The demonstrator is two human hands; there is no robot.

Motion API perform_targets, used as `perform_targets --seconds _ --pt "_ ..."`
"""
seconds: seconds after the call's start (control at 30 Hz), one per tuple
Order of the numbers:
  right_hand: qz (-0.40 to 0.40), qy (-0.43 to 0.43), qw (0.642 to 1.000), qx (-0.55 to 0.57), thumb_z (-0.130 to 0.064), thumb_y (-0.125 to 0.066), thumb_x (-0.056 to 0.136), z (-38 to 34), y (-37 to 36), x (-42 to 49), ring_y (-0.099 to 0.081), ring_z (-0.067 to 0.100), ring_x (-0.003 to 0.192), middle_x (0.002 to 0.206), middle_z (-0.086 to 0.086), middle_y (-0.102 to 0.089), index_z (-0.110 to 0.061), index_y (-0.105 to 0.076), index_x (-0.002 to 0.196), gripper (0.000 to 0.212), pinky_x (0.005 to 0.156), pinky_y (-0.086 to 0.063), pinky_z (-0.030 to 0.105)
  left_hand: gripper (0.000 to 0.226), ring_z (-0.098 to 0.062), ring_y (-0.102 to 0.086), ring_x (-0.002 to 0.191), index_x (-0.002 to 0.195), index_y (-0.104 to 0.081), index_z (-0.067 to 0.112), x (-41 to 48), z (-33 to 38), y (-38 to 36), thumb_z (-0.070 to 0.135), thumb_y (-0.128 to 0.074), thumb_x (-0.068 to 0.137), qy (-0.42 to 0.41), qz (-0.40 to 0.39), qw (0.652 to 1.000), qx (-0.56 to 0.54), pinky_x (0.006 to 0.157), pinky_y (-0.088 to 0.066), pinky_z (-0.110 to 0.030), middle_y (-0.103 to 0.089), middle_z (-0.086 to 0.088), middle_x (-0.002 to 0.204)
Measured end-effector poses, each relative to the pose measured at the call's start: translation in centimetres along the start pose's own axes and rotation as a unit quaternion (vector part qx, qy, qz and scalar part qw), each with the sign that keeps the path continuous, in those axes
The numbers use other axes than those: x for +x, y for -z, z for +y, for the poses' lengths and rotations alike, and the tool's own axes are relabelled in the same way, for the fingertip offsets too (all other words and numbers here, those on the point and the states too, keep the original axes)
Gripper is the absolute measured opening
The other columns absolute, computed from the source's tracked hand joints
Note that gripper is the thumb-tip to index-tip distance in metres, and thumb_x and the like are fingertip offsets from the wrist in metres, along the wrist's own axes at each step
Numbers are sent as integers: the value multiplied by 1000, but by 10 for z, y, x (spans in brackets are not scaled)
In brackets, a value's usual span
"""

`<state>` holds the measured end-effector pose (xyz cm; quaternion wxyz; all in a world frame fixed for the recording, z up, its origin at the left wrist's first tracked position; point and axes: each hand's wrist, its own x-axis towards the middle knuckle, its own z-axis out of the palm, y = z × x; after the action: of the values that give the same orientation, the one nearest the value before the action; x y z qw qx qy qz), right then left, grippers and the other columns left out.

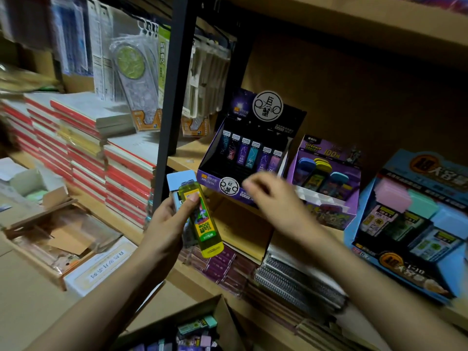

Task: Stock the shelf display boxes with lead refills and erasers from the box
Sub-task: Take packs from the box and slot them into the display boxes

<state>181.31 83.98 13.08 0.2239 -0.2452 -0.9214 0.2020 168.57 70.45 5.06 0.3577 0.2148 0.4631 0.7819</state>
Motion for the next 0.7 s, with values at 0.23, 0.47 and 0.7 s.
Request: perform_targets --seconds 0.23,0.47,0.7 --pt "-137 -153 922 328 -29 -65 87 -23 -57 -58 -68 9 77 86 -2 -71 -22 -57 97 14 66 -54 24 28 -14 -70 66 94 -64 14 -4 -2 -11 34 -64 74 22 -15 1000 -14 54 -58 -28 -72 -3 77" --pt "-97 -182 878 432 -21 -53 95 -8 -34 -59 -66 13 60 79 1 -70 -12 -62 98 13 48 -48 17 23 -20 -70 79 103 -61 7 -6 2 -32 17 -57 83 24 -114 992 -39 64 -59 -32 -72 -11 91" --pt "15 -159 924 349 -7 -58 90 30 23 -68 -65 8 64 77 6 -70 -10 -66 89 8 53 -50 16 45 -16 -70 72 118 -52 0 -8 -6 -47 9 -61 74 42 -103 994 -20 58 -57 -28 -69 -8 88"
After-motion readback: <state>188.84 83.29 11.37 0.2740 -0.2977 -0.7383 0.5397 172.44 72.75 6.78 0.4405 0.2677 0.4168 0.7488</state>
